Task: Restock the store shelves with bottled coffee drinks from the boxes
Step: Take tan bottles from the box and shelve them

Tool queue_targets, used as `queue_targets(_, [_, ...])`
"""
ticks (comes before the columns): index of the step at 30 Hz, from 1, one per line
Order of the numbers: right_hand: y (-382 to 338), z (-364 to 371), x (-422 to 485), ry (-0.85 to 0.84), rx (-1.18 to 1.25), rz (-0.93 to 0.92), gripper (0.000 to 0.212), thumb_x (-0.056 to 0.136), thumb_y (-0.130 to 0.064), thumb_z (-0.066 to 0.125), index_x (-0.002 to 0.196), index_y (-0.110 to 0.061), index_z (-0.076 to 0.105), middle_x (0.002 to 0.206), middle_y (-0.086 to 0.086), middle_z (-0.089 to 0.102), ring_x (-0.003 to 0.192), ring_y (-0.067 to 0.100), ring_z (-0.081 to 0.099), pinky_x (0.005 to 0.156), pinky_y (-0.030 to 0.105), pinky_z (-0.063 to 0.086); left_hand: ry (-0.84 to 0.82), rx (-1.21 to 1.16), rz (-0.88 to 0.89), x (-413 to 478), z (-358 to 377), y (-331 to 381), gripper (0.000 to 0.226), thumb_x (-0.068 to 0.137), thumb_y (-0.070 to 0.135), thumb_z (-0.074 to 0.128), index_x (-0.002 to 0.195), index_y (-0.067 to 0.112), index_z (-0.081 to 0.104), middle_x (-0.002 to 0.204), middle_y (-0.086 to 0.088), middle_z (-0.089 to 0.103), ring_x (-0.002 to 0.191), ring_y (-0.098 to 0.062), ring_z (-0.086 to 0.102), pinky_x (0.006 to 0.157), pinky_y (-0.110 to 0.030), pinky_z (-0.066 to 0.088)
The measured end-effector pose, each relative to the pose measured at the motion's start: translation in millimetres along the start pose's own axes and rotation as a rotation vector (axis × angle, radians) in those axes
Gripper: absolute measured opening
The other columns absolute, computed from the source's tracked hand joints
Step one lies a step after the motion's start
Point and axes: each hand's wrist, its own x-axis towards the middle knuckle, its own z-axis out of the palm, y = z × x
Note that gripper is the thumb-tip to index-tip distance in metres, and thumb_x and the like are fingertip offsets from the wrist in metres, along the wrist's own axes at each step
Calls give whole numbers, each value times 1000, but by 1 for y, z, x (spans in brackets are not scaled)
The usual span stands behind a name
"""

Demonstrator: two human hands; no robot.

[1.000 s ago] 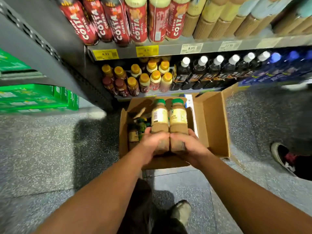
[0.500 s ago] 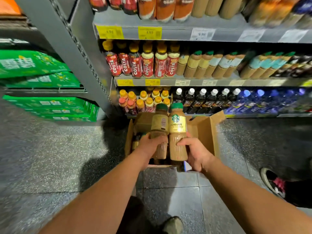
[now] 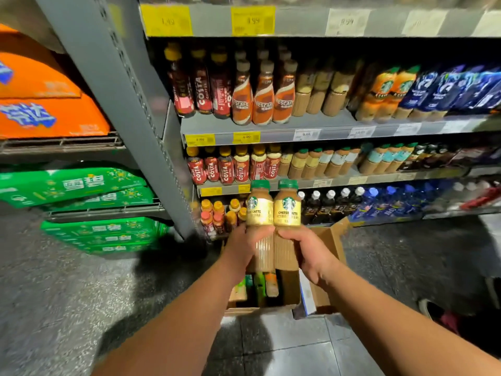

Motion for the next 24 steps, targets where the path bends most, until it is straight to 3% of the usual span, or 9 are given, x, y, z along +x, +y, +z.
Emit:
queue_targets(4, [-17,23,-7,34,-36,-15,59,65,-22,66,122,-10,59,111,18,67,97,33,64,75,43,53,-19,-120,-67,-5,-9,31,32,82,18,64,110,4,59,101,-20,61,85,-31,62,72,-37,53])
queue_targets(7, [-28,36,-12,76,-54,-61,59,63,-24,66,120,-10,61,114,18,67,100,34,63,88,48,49,-47,-85,-93,-8,-19,44,59,75,36,65,122,3,52,105,-20,61,86,-32,62,69,-38,51])
queue_targets(11, [-40,50,-19,93,-73,-96,58,64,-30,67,119,-13,62,115,17,67,109,37,61,94,53,47,-34,24,3,-15,-32,59,32,91,31,56,119,16,50,104,-10,63,93,-26,61,75,-37,48])
queue_targets(17, [-56,58,-40,64,-58,-157,52,70,-24,67,120,-12,60,115,17,67,107,35,62,94,52,48,-25,21,54,-25,-24,80,32,92,27,54,123,18,52,105,-11,66,93,-27,63,73,-37,49])
queue_targets(22, [-77,43,-62,108,-67,-195,32,86,-13,59,118,-11,62,108,16,68,97,31,64,81,43,51,-23,40,72,-29,6,92,75,68,48,67,134,21,44,121,-11,61,105,-30,61,81,-43,51])
queue_targets(24, [-85,32,-69,122,-65,-218,33,85,-13,61,118,-12,62,109,15,69,99,32,65,82,43,51,-34,47,107,-29,23,96,67,69,47,68,128,22,49,115,-10,64,103,-30,62,83,-46,51])
